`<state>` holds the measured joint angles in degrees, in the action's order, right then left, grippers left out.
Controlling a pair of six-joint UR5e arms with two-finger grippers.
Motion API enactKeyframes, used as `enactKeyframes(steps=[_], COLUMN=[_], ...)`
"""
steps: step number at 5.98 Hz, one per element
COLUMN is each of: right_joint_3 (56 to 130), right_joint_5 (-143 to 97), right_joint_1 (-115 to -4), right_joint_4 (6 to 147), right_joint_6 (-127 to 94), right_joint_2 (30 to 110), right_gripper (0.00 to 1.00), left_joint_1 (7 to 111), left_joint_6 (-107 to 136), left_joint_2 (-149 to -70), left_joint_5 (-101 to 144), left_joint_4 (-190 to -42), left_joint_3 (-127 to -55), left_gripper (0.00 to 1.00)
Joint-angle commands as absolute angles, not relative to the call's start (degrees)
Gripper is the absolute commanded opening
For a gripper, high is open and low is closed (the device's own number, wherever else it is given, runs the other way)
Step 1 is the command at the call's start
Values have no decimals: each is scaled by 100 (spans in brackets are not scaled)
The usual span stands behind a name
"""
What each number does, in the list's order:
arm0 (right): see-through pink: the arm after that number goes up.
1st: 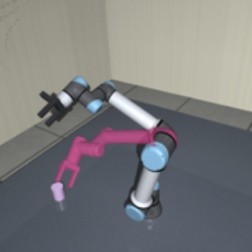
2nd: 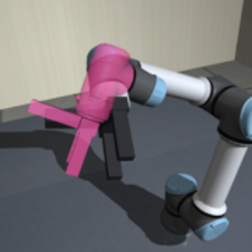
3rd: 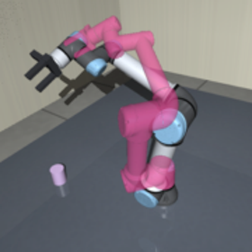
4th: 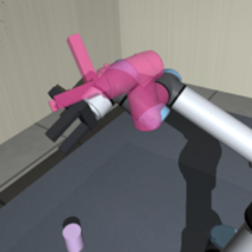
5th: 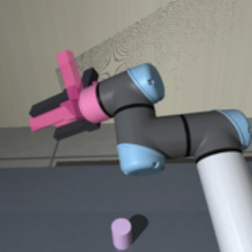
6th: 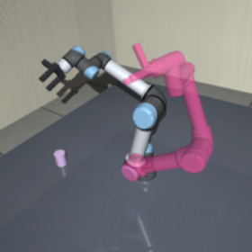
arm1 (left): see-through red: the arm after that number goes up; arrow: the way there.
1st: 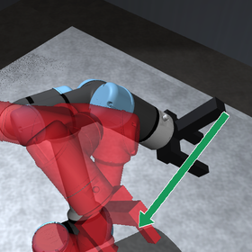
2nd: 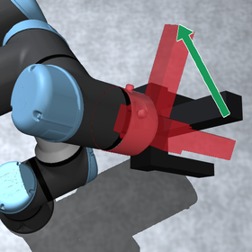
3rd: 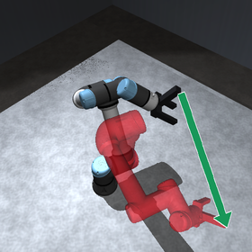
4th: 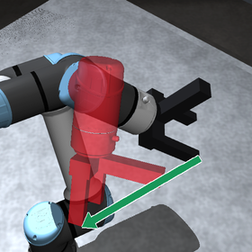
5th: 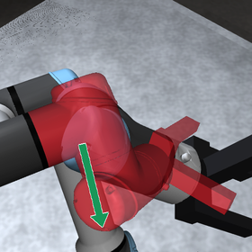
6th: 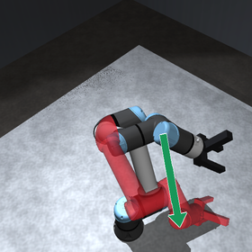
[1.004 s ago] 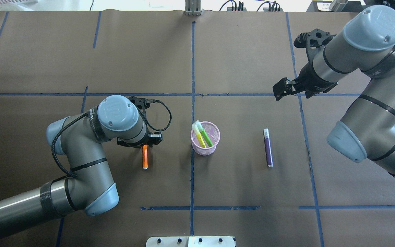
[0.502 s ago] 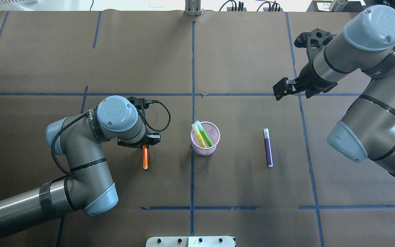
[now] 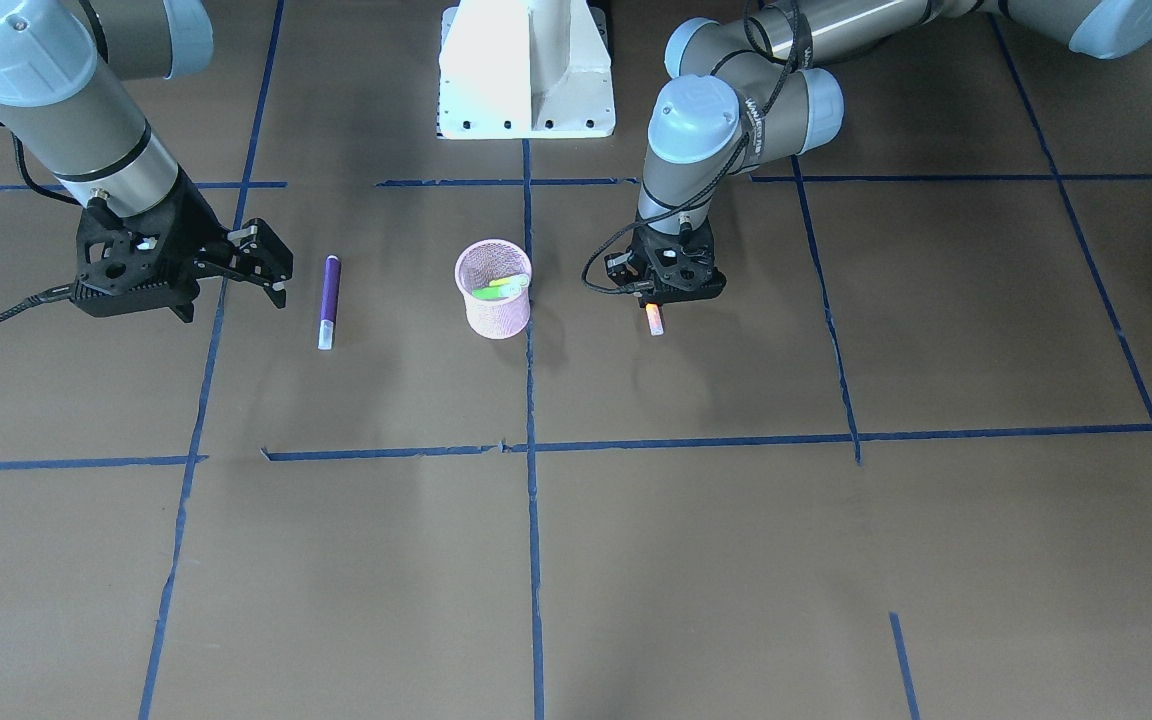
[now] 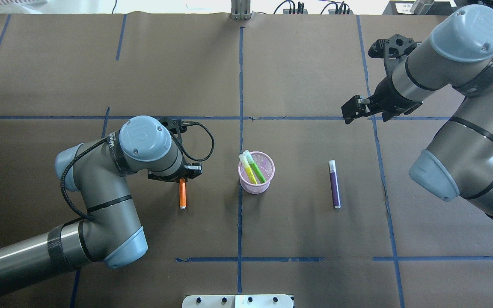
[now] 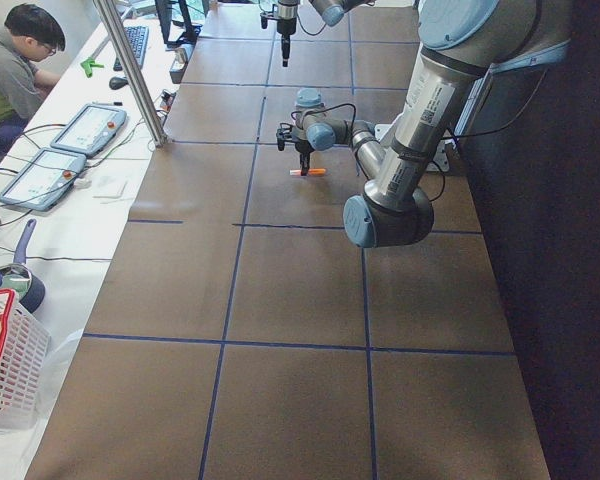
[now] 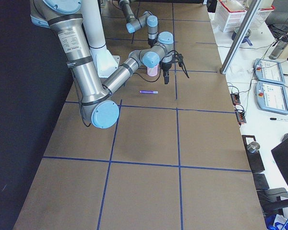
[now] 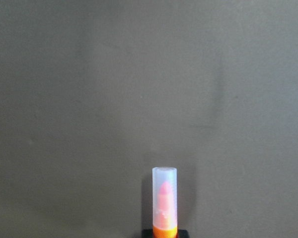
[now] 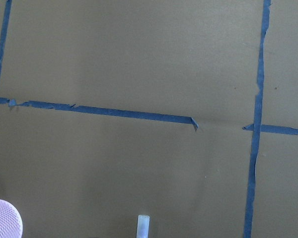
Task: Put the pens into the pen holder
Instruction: 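Grasp the orange marker with the left gripper and lift it upright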
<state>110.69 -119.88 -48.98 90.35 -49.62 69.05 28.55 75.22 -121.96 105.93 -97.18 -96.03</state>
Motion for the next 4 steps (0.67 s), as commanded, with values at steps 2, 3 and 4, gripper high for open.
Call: enactKeyframes(steps=[2, 3, 4], right_joint_3=[11083, 11083, 11074], right_joint_5=[-12075, -12076, -12076], right_joint_1=[-5027, -5036, -5045], right_joint_4=[9044, 9070, 9079], right_joint_6=[-4957, -4957, -4957], right_joint_2=[6899, 6899, 6899], right_gripper=[100, 100, 100], left_joint_1=[3050, 2971, 2692], left_joint_6=[6396, 6311, 6180], left_joint_2=[-12408, -12410, -12462], left_joint_5=[10111, 9298, 8846], left_joint_4=[-9851, -10166, -10708], left_joint_3=[-10360, -10502, -10486], left_gripper=[0, 0, 0])
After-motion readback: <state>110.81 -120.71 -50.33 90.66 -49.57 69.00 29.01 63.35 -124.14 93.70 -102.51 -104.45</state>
